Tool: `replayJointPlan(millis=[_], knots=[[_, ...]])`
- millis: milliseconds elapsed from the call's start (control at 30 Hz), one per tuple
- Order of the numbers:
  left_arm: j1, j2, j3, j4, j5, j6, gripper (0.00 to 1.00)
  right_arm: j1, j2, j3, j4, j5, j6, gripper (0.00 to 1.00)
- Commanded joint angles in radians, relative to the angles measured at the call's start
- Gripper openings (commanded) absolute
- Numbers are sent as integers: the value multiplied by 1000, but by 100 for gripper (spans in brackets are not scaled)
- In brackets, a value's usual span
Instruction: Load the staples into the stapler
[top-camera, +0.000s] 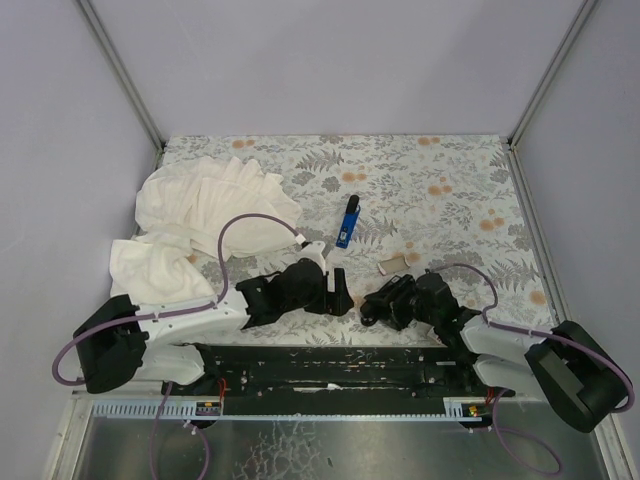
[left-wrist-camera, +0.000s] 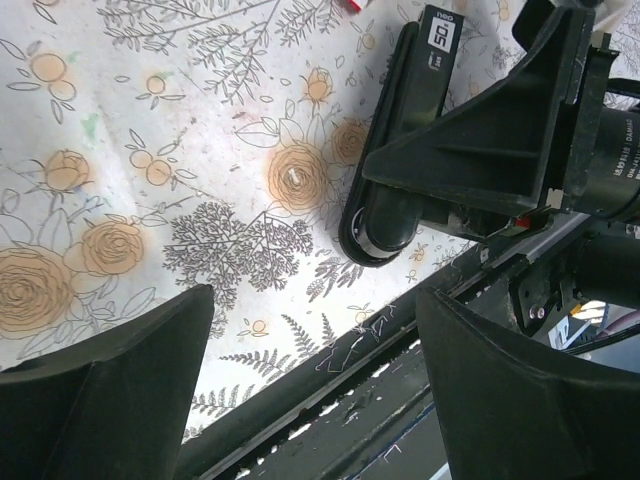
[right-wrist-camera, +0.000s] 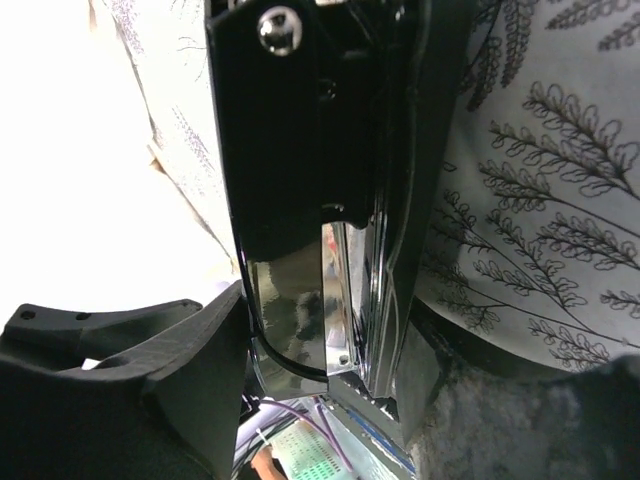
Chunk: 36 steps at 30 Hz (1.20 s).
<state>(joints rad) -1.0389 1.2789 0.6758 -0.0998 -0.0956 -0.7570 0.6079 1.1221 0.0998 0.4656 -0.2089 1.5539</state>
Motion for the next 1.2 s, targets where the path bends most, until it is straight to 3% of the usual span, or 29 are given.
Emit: replayJointPlan(millis=[0, 67, 133, 500, 667, 833, 900, 1033, 1167], knots=[[24, -41, 4, -18, -22, 33, 82, 6, -46, 69, -112, 61, -56, 60], [29, -56, -1, -22, -28, 38, 82, 6, -61, 88, -149, 74, -81, 87], [36, -69, -9, -23, -31, 40, 82, 6, -79, 114, -198, 86, -110, 100], [88, -99, -11, -40, -20, 68, 83, 6, -276, 209, -552, 299, -237, 99], [169, -92, 17, -76, 0, 110, 84, 6, -366, 364, -802, 523, -449, 99], [294, -89, 44, -89, 17, 190, 85, -2, -313, 543, -905, 656, -756, 99], [378, -87, 47, -84, 21, 215, 88, -35, -261, 604, -895, 631, -870, 99], [590, -95, 32, -31, 60, 262, 89, -308, -133, 684, -839, 318, -1039, 99], [858, -144, -19, 61, 88, 267, 94, -536, -109, 638, -657, 204, -1132, 100]])
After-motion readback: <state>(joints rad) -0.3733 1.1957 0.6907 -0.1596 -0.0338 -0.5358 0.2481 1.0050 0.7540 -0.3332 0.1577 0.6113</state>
